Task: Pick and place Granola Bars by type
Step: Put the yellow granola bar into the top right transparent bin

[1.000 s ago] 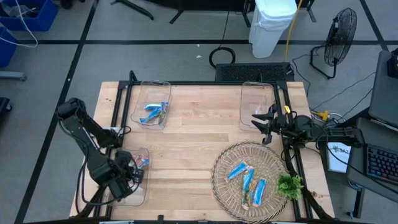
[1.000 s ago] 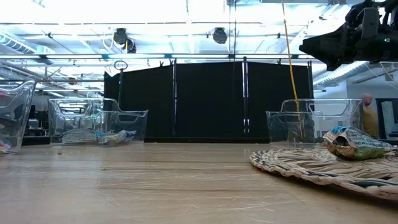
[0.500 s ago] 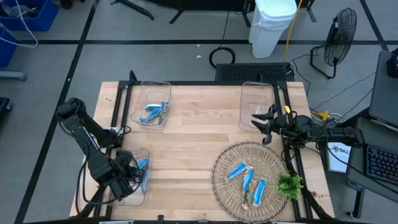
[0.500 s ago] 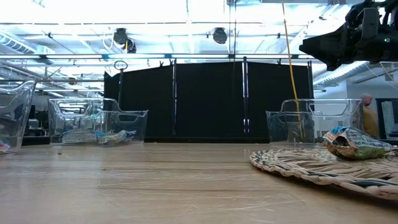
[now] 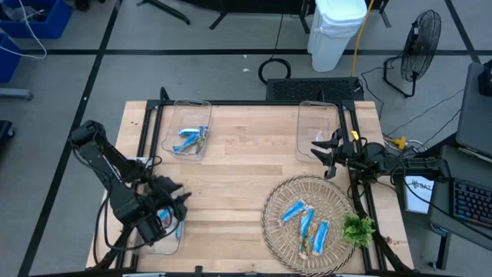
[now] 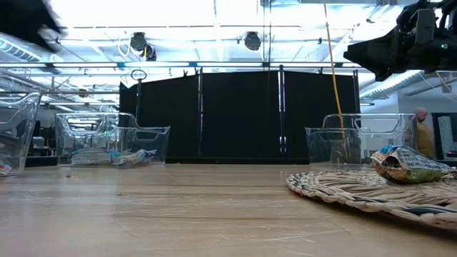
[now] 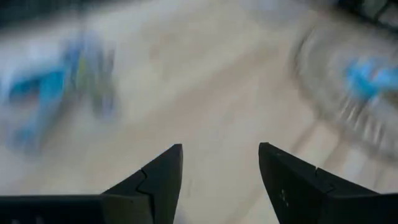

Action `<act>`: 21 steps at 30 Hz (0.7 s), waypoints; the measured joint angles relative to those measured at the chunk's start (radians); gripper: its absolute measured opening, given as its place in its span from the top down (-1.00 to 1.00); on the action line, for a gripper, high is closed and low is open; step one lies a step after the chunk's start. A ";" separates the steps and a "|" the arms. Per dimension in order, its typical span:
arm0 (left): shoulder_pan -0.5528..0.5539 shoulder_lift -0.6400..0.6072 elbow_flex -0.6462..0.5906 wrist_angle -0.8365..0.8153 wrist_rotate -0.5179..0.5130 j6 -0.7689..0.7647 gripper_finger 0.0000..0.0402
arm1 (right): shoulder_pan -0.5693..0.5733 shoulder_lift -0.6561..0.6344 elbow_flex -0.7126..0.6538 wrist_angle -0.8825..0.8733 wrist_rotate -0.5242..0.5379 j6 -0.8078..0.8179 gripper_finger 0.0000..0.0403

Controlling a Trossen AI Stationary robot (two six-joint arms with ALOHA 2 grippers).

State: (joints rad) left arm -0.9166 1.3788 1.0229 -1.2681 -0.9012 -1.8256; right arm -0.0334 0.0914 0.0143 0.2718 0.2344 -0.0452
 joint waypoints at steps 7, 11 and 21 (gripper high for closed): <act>0.128 0.000 0.000 0.077 -0.076 0.247 -0.03 | 0.000 0.000 0.000 0.000 0.000 0.000 0.43; 0.204 0.000 0.000 0.230 -0.077 0.537 0.04 | 0.000 0.000 0.000 0.001 0.000 0.000 0.43; 0.408 -0.175 -0.224 0.539 -0.066 0.877 0.32 | 0.000 0.000 0.000 0.001 0.000 0.000 0.43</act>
State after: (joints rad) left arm -0.5086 1.2041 0.7990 -0.7296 -0.9670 -0.9484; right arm -0.0333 0.0914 0.0143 0.2726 0.2340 -0.0456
